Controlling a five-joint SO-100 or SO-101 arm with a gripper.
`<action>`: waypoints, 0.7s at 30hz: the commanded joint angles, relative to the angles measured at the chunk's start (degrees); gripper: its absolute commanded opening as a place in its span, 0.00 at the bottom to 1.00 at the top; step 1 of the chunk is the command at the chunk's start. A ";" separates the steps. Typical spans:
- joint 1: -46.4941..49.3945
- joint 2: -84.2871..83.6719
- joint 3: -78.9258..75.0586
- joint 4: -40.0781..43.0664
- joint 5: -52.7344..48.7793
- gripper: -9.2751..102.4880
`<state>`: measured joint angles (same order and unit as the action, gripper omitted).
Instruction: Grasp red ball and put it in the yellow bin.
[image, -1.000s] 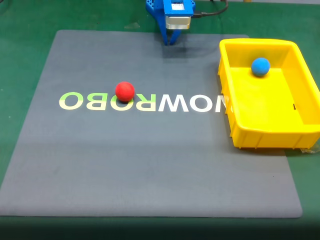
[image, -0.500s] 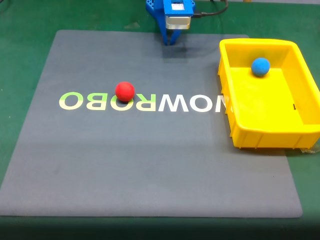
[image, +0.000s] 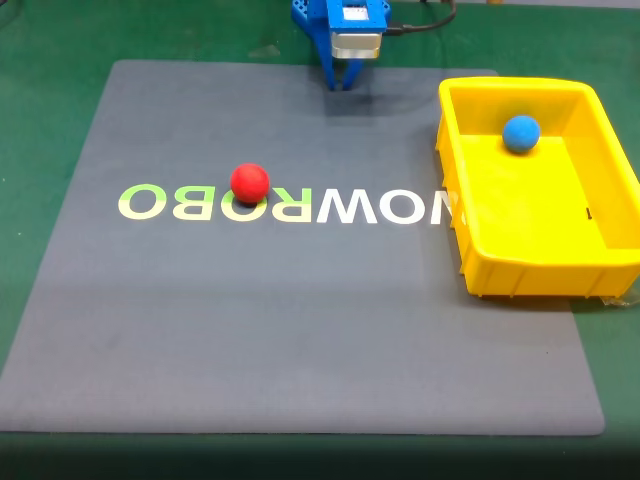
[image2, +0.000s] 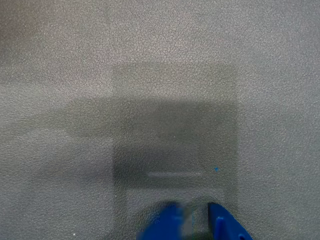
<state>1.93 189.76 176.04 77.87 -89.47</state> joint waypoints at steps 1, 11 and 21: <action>0.53 0.79 1.67 0.09 0.00 0.31; 8.79 -7.38 -14.33 -14.59 -3.87 0.35; 17.84 -49.75 -41.40 -34.45 -9.32 0.34</action>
<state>17.58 149.68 145.11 46.76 -98.17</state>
